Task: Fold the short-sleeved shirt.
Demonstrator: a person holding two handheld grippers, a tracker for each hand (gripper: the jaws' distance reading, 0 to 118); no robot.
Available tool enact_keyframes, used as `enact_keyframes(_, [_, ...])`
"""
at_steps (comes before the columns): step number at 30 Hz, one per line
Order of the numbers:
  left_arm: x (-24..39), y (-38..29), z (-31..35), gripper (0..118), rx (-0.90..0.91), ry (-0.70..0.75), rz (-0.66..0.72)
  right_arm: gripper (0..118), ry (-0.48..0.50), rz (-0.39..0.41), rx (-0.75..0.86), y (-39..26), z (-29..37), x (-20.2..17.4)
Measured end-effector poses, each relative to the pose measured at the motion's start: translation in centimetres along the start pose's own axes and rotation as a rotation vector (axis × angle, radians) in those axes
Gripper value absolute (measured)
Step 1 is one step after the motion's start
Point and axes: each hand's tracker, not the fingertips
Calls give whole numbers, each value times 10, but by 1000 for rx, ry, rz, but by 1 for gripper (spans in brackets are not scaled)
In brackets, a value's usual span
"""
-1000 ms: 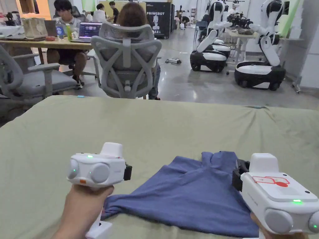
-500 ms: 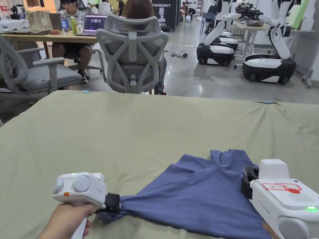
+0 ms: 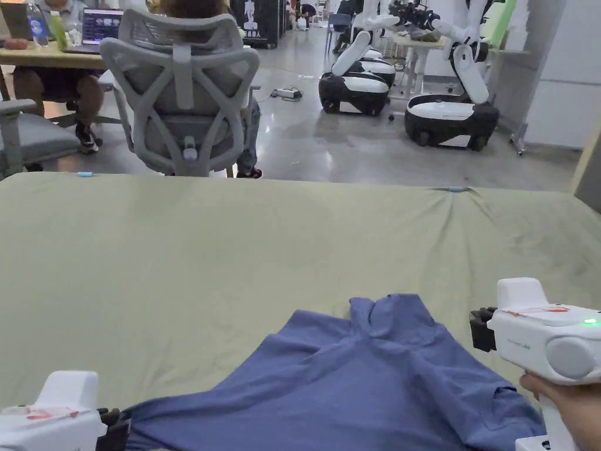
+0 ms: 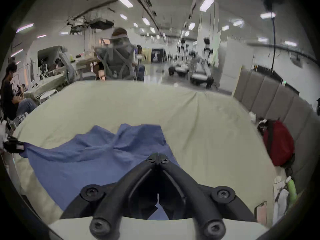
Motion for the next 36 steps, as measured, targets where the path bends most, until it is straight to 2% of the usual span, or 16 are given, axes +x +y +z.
enact_keyframes(2, [0,-3,-4,0,0,3,8,0,-29,49,-57,4,-43,12])
enact_keyframes(3, [0,-4,-6,0,-5,6,13,11,-26,59,-87,6,-68,17])
enact_keyframes(4, [-1,-2,-10,0,-12,8,15,41,-17,53,-109,6,-86,20])
enact_keyframes(5, [-1,-2,-12,0,-17,10,17,84,25,29,-122,5,-105,23])
enact_keyframes(6, [-2,-2,-15,0,-32,8,22,118,55,-2,-172,1,-126,24])
enact_keyframes(7, [-2,-3,-16,0,-40,8,22,113,58,-15,-204,-3,-140,24])
enact_keyframes(8, [-2,0,-19,0,-43,11,22,103,52,-5,-154,-7,-147,23])
enact_keyframes(10, [-3,1,-22,0,-58,19,15,99,35,-1,-210,-11,-170,22])
enact_keyframes(12, [-4,3,-25,0,-64,22,10,89,21,12,-269,-21,-179,19])
enact_keyframes(13, [-4,4,-25,0,-65,22,8,73,34,-11,-241,-22,-173,20])
enact_keyframes(15, [-4,7,-27,0,-66,27,3,0,30,-51,-196,-15,-156,19])
enact_keyframes(18, [2,15,-31,0,-50,32,-12,0,50,-56,-142,-8,-121,14])
enact_keyframes(21, [12,24,-34,0,-25,43,-50,0,18,-18,-26,-3,-72,-2])
enact_keyframes(23, [19,34,-36,0,-5,41,-68,0,9,-30,29,13,-39,0])
enact_keyframes(30, [40,112,-29,0,127,113,-165,0,-147,94,217,60,75,-23])
enact_keyframes(36, [53,203,19,0,341,166,-147,0,-321,176,412,125,146,-8])
